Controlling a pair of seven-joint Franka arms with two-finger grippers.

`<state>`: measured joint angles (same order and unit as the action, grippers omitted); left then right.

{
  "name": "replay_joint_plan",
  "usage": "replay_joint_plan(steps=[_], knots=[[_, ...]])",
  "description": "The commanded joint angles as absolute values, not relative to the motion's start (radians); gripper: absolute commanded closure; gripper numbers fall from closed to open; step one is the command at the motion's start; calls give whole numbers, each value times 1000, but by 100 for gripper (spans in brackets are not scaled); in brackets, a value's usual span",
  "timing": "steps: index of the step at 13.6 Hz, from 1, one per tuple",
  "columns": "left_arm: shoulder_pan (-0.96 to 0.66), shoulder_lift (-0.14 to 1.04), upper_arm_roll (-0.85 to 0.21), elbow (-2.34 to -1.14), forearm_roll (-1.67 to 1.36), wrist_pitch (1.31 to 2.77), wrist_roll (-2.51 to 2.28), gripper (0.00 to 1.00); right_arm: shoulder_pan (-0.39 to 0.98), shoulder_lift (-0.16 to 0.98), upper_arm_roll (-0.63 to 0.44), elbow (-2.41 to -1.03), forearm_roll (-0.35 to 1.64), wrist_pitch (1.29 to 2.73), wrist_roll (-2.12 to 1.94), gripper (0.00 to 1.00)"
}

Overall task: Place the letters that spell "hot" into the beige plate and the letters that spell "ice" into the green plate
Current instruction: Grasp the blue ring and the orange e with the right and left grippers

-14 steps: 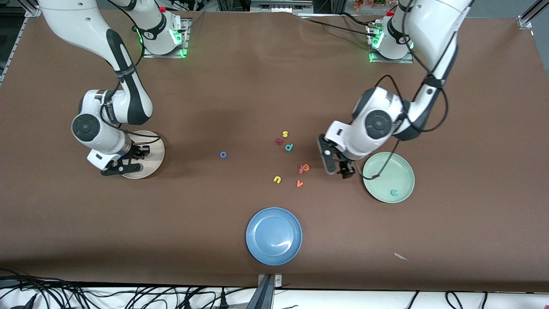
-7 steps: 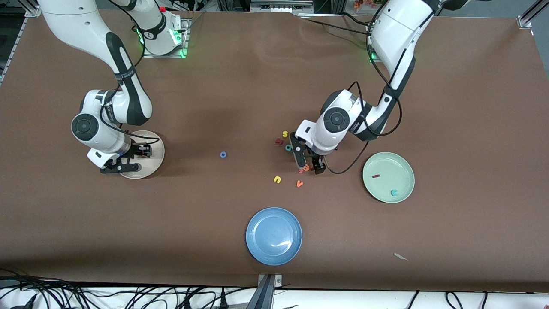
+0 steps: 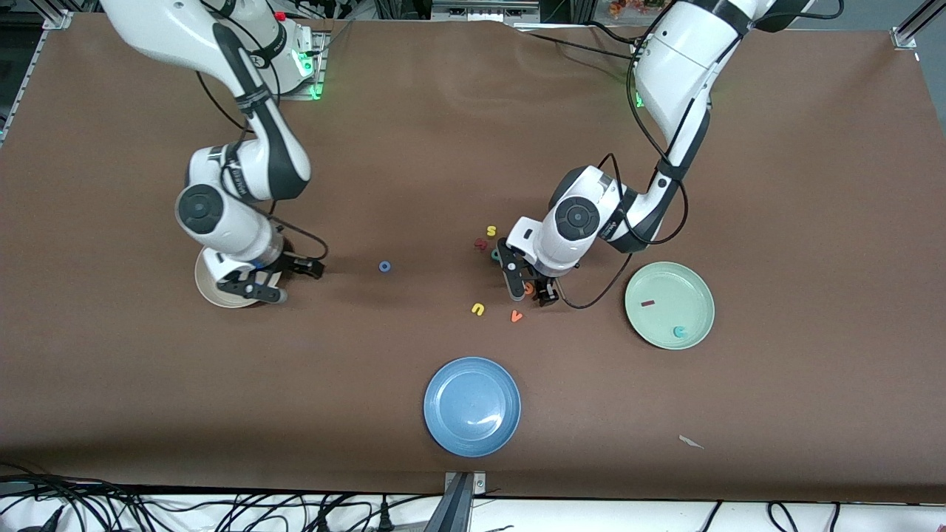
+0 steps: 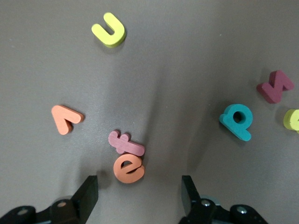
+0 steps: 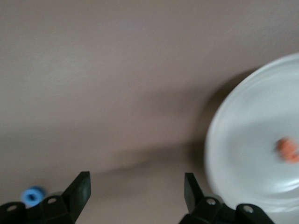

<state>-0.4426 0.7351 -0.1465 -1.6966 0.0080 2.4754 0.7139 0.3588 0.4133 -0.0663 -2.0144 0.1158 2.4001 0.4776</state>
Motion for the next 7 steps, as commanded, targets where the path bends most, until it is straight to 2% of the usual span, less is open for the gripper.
replay_joint_plan(steps=[1,2,3,7], knots=[[-457,758,-133,-1667,-9,2496,730,29,354,420,3,-1996,132,2390,622,6],[-457,759,-133,-1667,-9,2497,729,30,373,431,17,-1993,132,2396,655,2],[-457,759,-133,-1667,-9,2499,729,34,403,440,18,-1988,130,2402,679,2],[-457,768,-132,-1666,-11,2517,727,34,478,521,18,-1964,129,2468,753,2]])
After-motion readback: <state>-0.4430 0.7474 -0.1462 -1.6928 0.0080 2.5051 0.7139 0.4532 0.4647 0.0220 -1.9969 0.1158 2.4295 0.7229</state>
